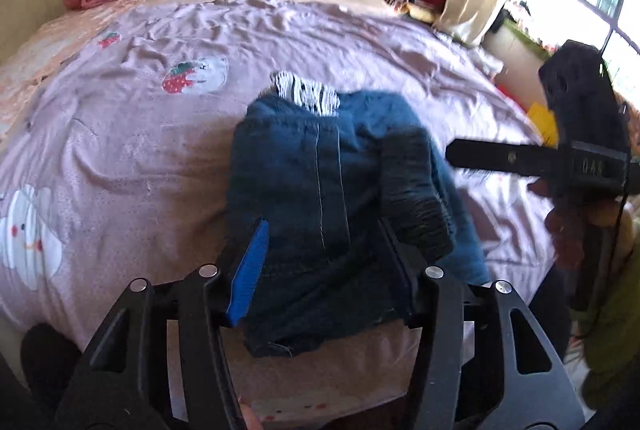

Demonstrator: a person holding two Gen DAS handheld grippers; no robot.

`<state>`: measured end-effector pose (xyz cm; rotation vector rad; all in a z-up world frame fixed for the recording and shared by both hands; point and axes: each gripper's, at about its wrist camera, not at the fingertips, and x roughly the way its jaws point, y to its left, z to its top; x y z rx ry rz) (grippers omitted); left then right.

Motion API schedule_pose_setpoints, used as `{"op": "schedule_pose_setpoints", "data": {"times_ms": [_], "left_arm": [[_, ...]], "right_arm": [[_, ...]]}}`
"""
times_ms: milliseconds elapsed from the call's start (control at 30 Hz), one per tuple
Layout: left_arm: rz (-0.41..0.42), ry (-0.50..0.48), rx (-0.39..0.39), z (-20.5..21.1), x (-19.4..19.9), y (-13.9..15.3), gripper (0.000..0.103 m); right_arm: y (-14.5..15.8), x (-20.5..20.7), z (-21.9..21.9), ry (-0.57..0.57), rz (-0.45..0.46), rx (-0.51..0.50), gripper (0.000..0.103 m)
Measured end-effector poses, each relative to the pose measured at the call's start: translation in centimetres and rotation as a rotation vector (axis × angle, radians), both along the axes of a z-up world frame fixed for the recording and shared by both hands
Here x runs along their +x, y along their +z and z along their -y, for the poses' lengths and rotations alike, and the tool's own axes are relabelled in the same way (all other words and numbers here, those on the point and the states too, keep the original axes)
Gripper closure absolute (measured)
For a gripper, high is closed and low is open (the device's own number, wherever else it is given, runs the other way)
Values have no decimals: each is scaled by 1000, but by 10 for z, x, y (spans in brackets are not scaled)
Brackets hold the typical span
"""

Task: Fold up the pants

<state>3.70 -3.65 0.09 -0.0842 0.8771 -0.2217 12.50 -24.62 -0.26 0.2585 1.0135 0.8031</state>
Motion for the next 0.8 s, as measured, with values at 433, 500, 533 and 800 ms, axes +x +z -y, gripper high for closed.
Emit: {"op": "schedule_pose_setpoints", "data": {"times_ms": [433,500,533,800], "left_arm": [[-38,-75,61,19,-7,-20,59],[-37,-77,62,19,-8,-21,59],[-37,-77,63,20,-8,-21,59],[-34,-74,47,18,-9,-21,59]], "right_arm": [[17,32,-27,-6,25,-13,41],[15,44,-45,47,13,-47,51],[13,48,-56,83,20,-84,56],[3,36,-114,285,97,-258,58]]}}
